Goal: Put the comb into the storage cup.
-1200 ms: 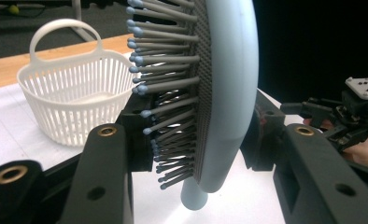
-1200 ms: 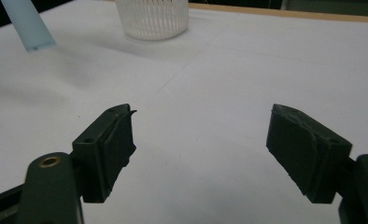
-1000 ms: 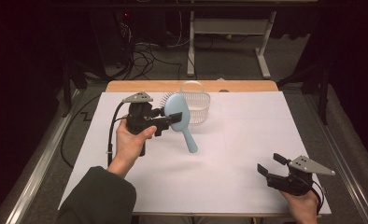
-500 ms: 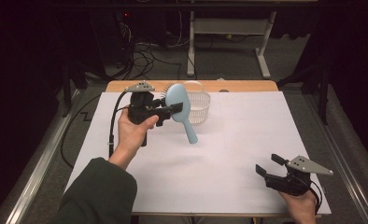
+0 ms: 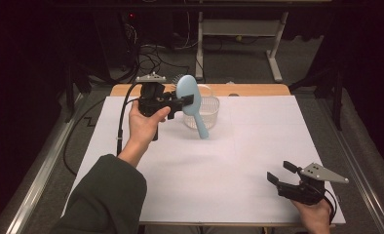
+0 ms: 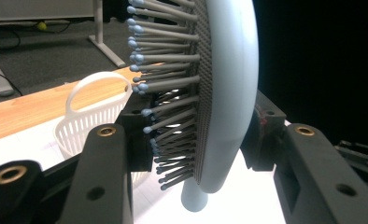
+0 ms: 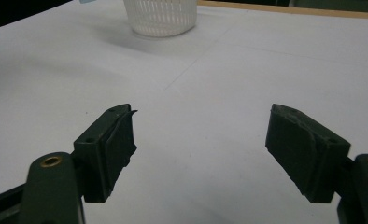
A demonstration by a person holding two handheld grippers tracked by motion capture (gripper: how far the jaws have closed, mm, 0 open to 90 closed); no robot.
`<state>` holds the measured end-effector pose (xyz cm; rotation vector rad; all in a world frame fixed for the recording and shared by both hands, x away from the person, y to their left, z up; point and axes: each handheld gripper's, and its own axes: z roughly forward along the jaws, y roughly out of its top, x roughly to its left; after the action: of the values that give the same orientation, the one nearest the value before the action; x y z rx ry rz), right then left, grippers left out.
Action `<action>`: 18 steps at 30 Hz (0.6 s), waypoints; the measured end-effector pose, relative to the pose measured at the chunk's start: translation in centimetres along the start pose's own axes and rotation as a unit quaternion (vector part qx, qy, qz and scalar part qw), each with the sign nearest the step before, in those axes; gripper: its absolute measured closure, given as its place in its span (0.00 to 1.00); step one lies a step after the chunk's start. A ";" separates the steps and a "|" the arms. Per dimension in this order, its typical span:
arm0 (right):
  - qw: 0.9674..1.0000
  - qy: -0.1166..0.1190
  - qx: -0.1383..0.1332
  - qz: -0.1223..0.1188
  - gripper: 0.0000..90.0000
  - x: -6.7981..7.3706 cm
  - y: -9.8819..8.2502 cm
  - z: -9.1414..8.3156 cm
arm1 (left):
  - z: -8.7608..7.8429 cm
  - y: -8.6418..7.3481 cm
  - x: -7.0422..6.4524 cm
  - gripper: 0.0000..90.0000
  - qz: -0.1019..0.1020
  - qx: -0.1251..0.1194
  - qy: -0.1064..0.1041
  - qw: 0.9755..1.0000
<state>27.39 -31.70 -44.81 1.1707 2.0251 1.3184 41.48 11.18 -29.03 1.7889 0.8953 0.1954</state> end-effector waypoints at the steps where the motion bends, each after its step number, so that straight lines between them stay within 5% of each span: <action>1: 1.000 0.000 0.000 0.002 0.27 0.0 0.0 0.0 | 0.1 0.1 0.0 0.60 0.000 0.001 0.001 1.000; 18: 1.000 -0.002 -0.003 0.010 0.27 -0.2 -0.1 -0.3 | 2.3 3.1 1.5 0.60 -0.014 -0.023 0.017 0.999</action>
<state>27.23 -32.01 -44.79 1.1929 2.0107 1.3293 45.20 10.06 -27.73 1.7339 0.9321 0.2283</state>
